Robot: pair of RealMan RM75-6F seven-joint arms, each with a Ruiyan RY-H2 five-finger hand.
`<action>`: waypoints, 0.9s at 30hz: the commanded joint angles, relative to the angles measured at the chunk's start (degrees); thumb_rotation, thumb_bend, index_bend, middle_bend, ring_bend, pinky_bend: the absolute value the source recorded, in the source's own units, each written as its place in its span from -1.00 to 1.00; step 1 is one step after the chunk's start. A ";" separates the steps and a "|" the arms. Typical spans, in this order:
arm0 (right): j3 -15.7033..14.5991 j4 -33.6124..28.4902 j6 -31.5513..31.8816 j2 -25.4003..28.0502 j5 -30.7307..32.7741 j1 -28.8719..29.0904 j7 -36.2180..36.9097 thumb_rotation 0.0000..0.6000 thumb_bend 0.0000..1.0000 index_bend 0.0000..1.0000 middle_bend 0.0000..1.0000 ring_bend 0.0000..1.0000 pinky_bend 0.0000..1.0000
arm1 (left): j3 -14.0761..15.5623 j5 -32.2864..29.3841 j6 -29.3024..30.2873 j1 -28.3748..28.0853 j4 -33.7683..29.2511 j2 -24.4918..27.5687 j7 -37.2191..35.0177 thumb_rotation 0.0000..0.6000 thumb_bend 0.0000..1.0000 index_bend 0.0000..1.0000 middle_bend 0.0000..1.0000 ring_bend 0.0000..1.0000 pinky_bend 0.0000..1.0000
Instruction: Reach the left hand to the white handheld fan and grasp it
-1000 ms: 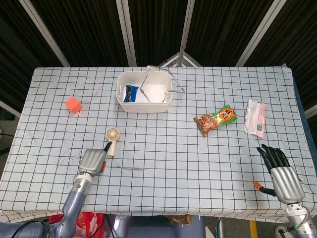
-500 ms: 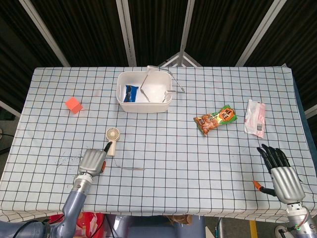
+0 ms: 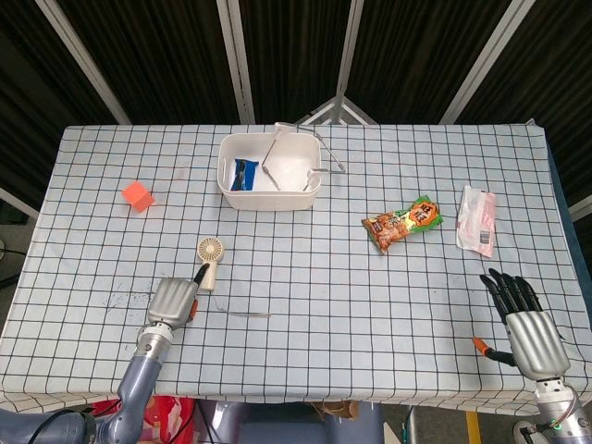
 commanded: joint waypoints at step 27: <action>-0.08 0.80 0.81 -0.22 -0.85 -0.07 0.92 1.00 -0.59 -1.00 -1.00 -1.00 -0.91 | -0.42 6.47 2.96 0.22 -4.01 2.81 -4.74 1.00 0.41 -0.83 0.90 0.87 0.93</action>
